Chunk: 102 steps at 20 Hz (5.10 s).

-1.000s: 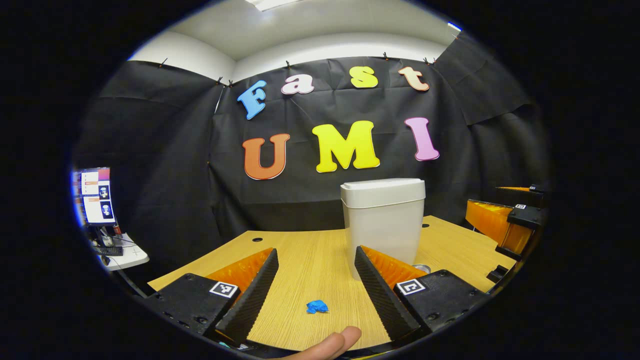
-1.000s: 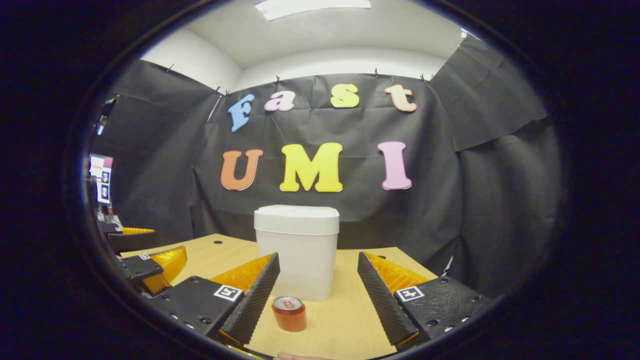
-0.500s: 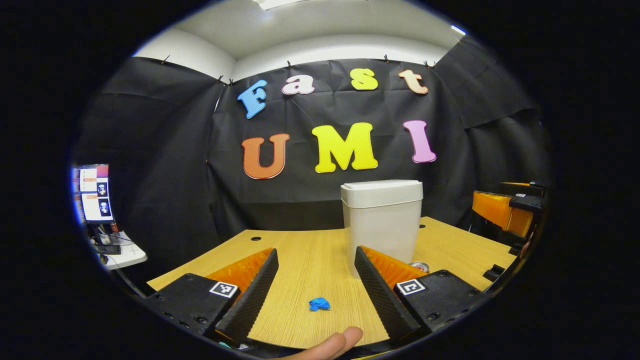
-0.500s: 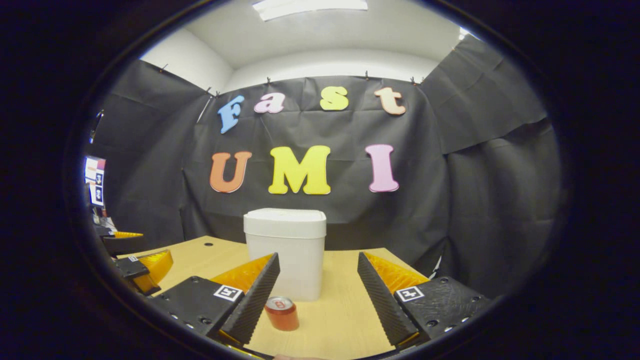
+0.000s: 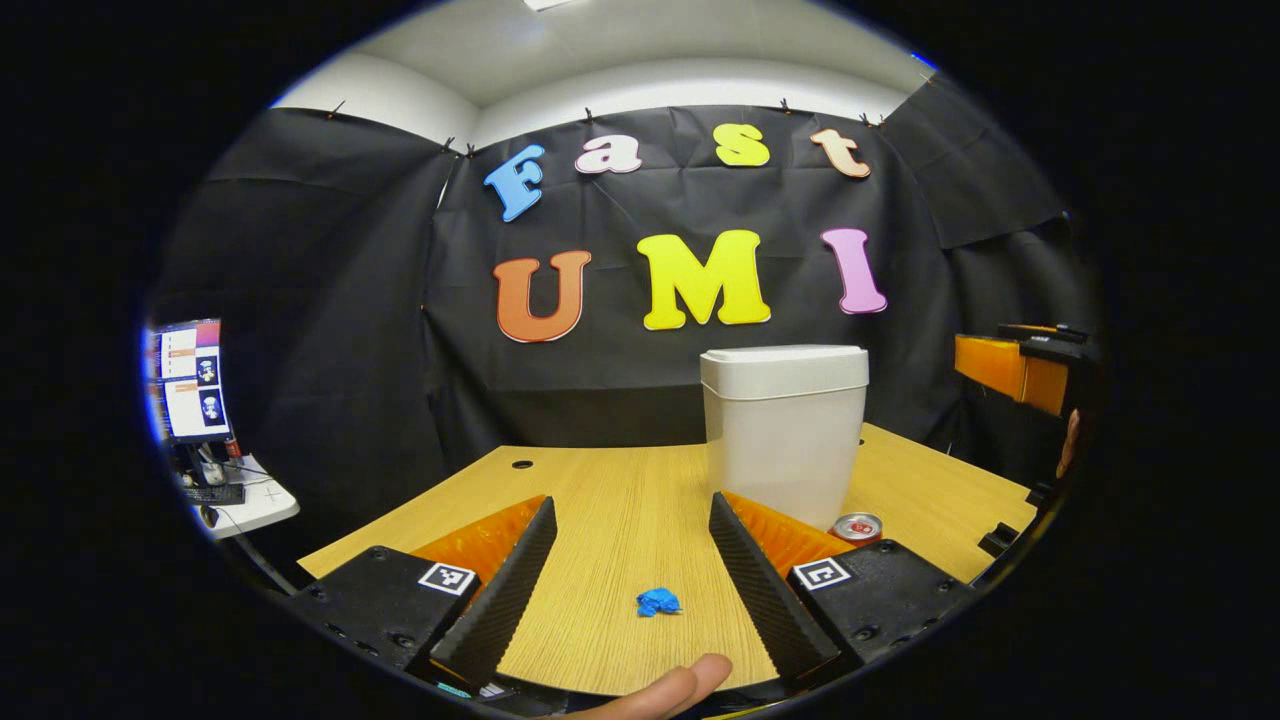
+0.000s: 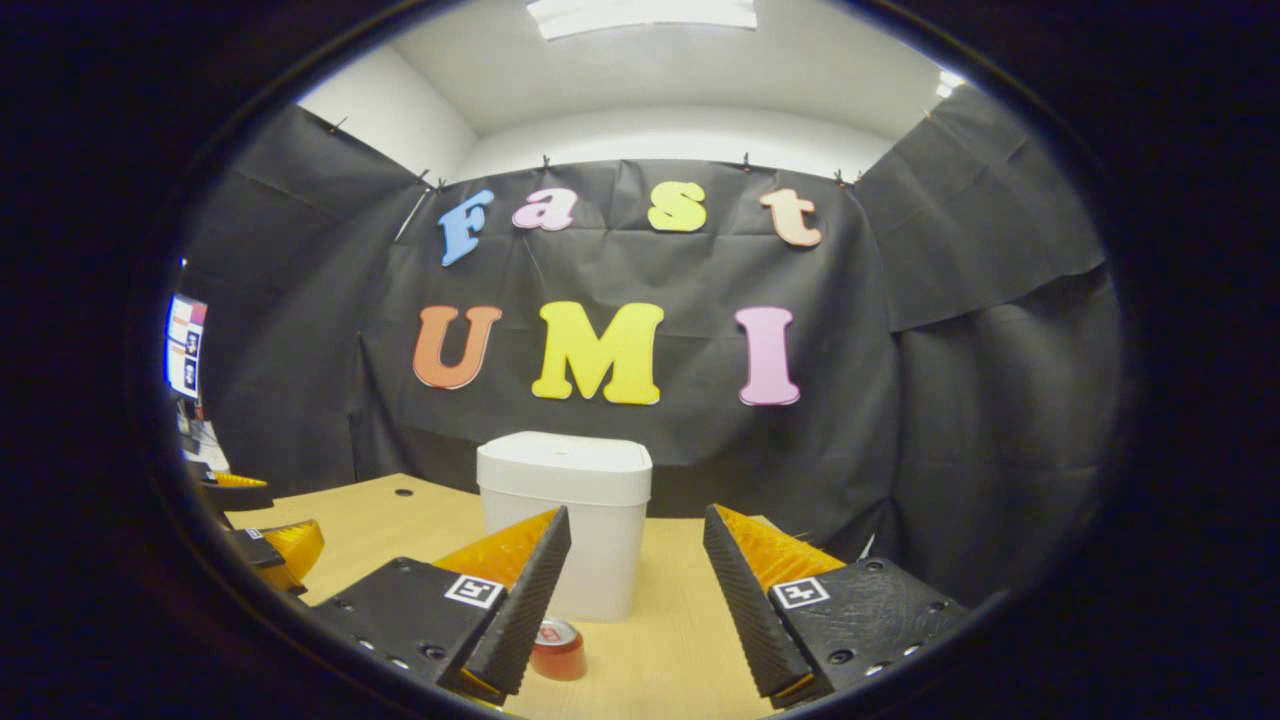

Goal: Press the lid of the desktop garbage bin to open it, pick up the crumpled paper on the desktop and throw it into the bin, then pick up the pop can on the desktop and drop it into the bin, and finally close the garbage bin lid.

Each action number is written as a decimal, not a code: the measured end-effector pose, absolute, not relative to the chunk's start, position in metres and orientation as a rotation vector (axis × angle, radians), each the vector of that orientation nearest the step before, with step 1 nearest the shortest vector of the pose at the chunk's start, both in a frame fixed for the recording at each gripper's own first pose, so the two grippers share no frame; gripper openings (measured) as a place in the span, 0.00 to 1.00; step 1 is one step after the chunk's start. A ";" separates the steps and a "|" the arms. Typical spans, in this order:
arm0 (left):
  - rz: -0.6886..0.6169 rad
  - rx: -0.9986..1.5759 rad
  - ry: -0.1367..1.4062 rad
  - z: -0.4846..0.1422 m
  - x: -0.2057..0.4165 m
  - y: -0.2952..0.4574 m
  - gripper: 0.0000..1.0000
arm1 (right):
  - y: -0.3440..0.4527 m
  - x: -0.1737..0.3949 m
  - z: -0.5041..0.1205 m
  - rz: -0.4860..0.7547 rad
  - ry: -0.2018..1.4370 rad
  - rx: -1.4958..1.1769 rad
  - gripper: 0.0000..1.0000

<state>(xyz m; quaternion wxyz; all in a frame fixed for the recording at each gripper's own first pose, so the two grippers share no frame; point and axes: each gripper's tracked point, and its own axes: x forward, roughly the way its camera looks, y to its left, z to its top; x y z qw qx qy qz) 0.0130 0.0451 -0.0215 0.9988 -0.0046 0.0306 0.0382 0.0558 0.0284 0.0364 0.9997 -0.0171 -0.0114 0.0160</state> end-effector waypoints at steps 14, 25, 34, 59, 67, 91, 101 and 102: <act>0.129 -0.004 0.138 -0.041 0.024 0.064 0.99 | 0.087 0.163 0.090 0.158 0.082 0.018 0.00; 0.195 -0.055 0.166 -0.048 0.026 0.106 0.99 | 0.113 0.239 0.043 0.146 0.301 0.020 0.00; 0.199 -0.084 0.186 -0.050 0.026 0.114 0.99 | 0.110 0.234 0.027 0.108 0.369 -0.051 0.01; 0.090 -0.020 0.324 -0.091 0.036 0.090 0.99 | 0.091 0.121 0.042 0.129 0.143 -0.024 0.95; -0.036 -0.099 0.385 -0.144 0.072 0.049 1.00 | 0.098 0.065 0.004 0.198 0.124 -0.044 0.95; -0.114 -0.040 0.513 -0.219 0.089 0.013 0.62 | 0.095 0.041 -0.216 0.267 0.510 -0.130 0.99; -0.062 -0.069 0.518 -0.209 0.083 0.032 0.40 | 0.091 0.067 -0.230 0.189 0.550 -0.102 0.95; -0.055 -0.073 0.511 -0.204 0.083 0.035 0.40 | 0.089 0.070 -0.231 0.176 0.550 -0.100 0.95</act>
